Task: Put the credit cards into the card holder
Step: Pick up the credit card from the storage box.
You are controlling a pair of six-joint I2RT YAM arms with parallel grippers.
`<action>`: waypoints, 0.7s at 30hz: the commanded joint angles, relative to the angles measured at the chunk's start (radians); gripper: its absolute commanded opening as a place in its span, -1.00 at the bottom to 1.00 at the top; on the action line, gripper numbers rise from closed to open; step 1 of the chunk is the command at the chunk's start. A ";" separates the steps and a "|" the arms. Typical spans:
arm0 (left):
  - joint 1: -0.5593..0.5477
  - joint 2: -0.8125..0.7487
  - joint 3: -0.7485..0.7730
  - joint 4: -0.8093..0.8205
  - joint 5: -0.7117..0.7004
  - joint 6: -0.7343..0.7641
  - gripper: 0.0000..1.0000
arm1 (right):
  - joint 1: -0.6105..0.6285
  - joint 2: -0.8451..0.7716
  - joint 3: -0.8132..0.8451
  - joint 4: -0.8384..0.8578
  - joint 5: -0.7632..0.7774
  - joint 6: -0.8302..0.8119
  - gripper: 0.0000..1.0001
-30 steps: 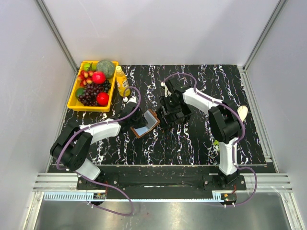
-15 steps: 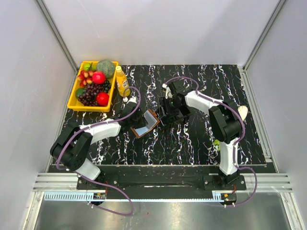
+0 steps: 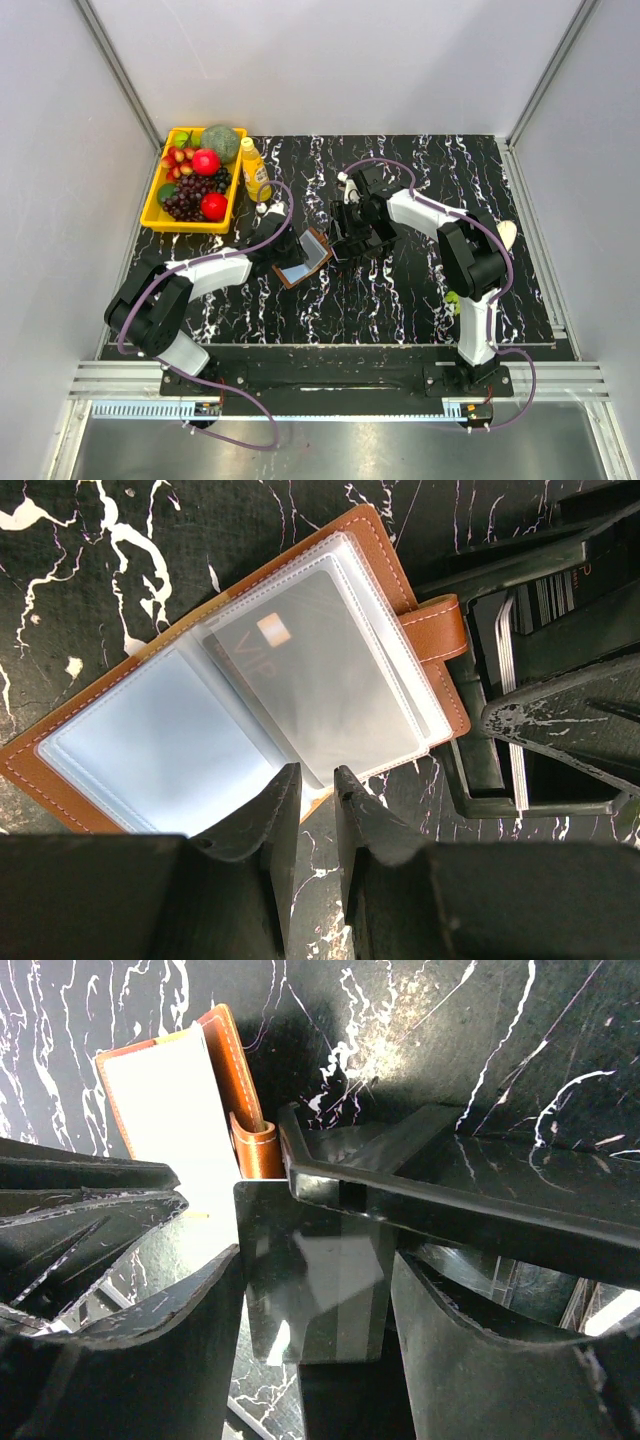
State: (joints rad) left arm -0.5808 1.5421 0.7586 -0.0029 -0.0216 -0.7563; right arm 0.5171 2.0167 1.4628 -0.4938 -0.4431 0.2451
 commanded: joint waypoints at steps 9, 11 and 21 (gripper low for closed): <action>0.004 0.009 0.018 0.021 0.014 0.011 -0.52 | 0.003 -0.029 0.024 0.006 -0.002 0.011 0.24; 0.006 0.012 0.015 0.021 0.012 0.011 -0.52 | 0.003 -0.032 0.025 -0.003 0.010 0.014 0.29; 0.006 0.016 0.018 0.018 0.015 0.012 -0.52 | -0.005 -0.070 0.036 -0.018 0.067 -0.003 -0.11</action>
State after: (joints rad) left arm -0.5797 1.5524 0.7586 -0.0059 -0.0216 -0.7559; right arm 0.5167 2.0148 1.4635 -0.4999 -0.4248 0.2516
